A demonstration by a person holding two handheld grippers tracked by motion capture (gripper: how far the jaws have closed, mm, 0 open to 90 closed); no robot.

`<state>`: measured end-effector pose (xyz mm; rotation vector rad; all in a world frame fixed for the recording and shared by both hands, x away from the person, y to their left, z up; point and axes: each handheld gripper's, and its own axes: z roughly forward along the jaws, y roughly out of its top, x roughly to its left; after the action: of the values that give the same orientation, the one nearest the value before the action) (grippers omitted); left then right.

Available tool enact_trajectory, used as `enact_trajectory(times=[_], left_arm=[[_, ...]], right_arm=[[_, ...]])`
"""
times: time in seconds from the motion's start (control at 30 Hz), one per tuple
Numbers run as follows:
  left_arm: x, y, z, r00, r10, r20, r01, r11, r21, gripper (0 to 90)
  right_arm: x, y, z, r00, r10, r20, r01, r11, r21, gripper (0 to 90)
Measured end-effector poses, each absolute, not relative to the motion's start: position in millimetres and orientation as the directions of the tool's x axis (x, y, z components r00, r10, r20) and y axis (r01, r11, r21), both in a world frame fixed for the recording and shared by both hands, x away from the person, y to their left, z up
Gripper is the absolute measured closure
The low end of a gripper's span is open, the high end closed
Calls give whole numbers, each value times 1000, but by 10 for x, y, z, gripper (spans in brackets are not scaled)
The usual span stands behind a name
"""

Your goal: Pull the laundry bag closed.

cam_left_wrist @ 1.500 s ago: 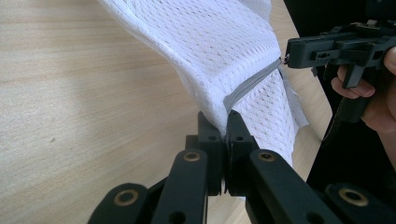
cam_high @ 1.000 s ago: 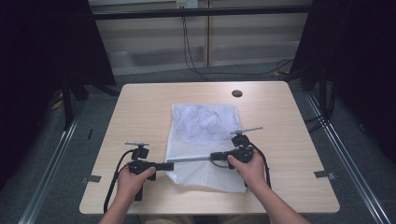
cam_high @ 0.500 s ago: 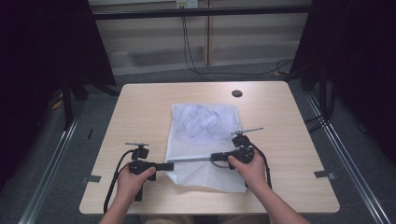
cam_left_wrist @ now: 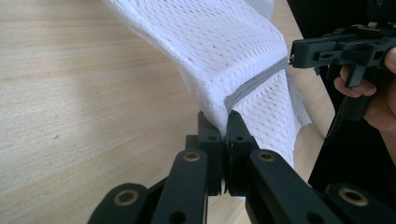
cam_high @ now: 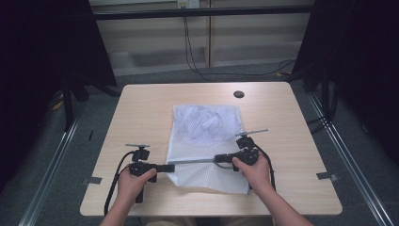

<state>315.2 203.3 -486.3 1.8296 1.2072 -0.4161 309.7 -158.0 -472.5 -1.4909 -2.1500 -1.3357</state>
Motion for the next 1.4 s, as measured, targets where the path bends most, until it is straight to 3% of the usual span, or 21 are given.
enact_trajectory(times=[0.4,1.4], left_arm=[[3136,2000,-4860,433,560,-706,883,-104,459,881],[3142,2002,-4856,442,554,-706,879,-111,464,881]], right_arm=[[3070,-1598,-4716,-473,639,607,826,82,557,868],[2988,-1778,-4666,-474,646,598,816,67,574,868]])
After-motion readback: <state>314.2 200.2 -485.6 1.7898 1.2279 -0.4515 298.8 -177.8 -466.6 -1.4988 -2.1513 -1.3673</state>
